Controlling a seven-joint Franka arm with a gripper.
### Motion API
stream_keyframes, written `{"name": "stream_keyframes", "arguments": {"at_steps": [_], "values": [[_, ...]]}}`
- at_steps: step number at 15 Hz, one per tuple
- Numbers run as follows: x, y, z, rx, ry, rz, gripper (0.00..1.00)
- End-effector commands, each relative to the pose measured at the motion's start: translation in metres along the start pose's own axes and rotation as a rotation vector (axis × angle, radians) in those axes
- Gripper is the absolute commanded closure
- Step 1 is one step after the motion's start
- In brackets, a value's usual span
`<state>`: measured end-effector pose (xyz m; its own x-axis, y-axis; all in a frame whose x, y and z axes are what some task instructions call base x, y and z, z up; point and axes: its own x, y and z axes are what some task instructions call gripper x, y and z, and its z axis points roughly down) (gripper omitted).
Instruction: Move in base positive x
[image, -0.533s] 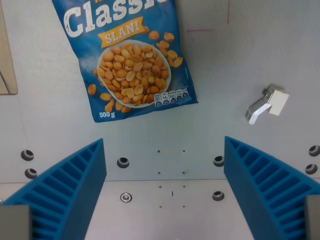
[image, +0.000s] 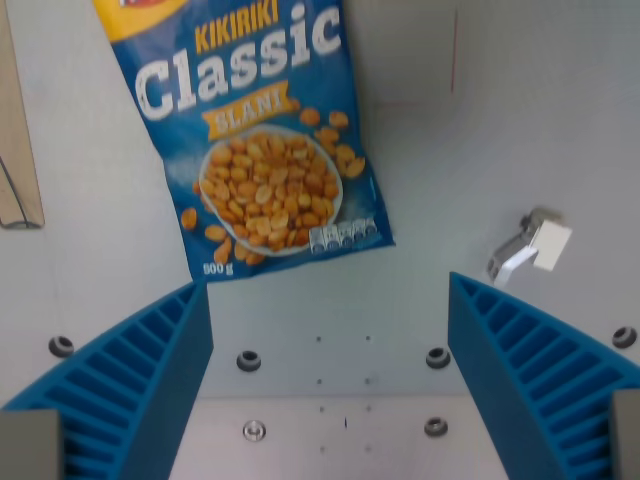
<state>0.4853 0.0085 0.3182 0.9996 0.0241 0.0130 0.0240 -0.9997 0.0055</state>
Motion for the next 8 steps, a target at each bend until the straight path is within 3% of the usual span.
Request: {"name": "stream_keyframes", "arguments": {"at_steps": [1, 8], "values": [[0.02, 0.002, -0.001, 0.002, -0.019, 0.0, 0.0], [0.055, 0.004, 0.001, 0.002, -0.019, 0.0, 0.0]]}}
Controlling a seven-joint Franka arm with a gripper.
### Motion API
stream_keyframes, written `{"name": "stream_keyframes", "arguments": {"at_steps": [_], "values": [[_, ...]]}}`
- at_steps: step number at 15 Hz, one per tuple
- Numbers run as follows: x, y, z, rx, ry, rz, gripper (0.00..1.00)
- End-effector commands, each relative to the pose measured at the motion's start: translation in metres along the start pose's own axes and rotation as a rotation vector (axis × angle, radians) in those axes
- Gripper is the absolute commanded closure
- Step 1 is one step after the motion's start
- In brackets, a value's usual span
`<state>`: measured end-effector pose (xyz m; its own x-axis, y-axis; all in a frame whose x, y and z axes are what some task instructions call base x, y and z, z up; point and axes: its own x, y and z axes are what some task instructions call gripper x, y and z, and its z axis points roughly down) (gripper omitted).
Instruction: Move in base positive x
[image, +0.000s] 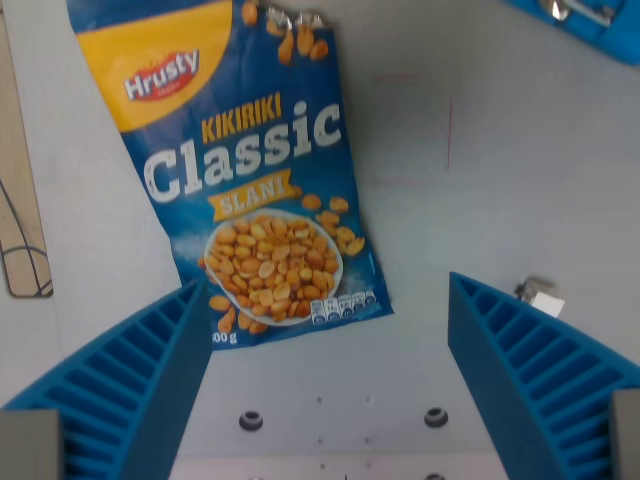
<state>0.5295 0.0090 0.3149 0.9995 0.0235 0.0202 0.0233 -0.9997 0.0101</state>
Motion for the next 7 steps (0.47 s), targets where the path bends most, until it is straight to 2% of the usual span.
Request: {"name": "stream_keyframes", "arguments": {"at_steps": [1, 7], "values": [[0.015, 0.003, -0.003, 0.007, -0.027, -0.001, 0.0], [0.045, 0.005, 0.0, 0.007, -0.027, -0.001, 0.0]]}}
